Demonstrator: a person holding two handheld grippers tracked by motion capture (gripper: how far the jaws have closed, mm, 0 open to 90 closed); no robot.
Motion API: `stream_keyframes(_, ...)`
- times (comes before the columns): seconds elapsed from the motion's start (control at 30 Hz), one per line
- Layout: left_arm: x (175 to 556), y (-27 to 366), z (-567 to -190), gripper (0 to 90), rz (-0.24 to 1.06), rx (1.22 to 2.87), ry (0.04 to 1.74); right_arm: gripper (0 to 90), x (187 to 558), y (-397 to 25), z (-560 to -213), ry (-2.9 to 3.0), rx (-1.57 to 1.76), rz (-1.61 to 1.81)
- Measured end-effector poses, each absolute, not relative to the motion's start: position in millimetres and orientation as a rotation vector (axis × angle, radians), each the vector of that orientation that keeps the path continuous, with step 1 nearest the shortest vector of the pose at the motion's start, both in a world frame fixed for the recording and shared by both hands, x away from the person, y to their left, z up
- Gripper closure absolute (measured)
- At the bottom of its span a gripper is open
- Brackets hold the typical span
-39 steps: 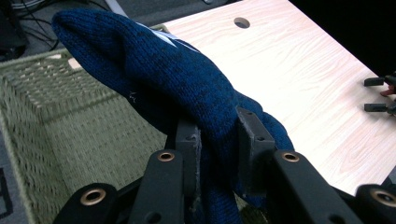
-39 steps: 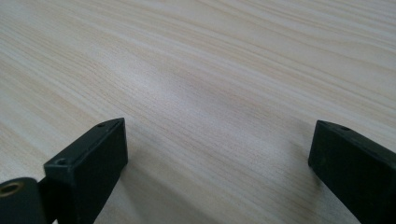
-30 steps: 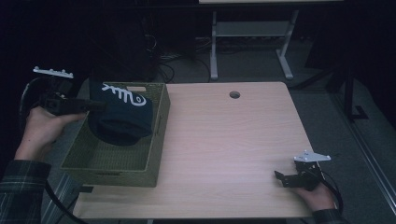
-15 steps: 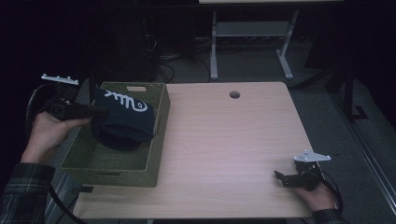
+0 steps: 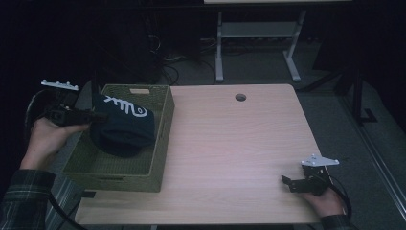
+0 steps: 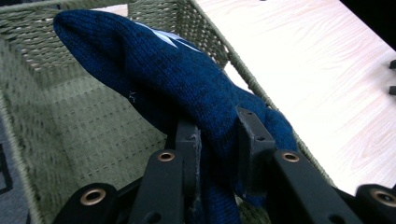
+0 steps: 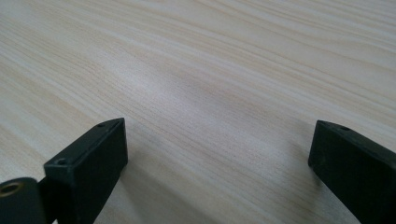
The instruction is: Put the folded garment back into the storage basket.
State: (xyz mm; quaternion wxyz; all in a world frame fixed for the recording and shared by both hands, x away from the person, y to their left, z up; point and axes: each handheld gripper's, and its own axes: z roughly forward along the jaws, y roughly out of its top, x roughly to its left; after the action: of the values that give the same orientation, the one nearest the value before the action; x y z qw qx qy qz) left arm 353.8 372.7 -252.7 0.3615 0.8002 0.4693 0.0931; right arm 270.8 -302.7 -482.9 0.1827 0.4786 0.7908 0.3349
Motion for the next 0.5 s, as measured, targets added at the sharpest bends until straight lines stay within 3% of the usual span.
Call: stream_keyframes(0.5, 354, 360, -265, 72.4, 0.169, 2.102, 1.155, 4.2, 271, -303, -483, 2.232, 1.351, 0.945)
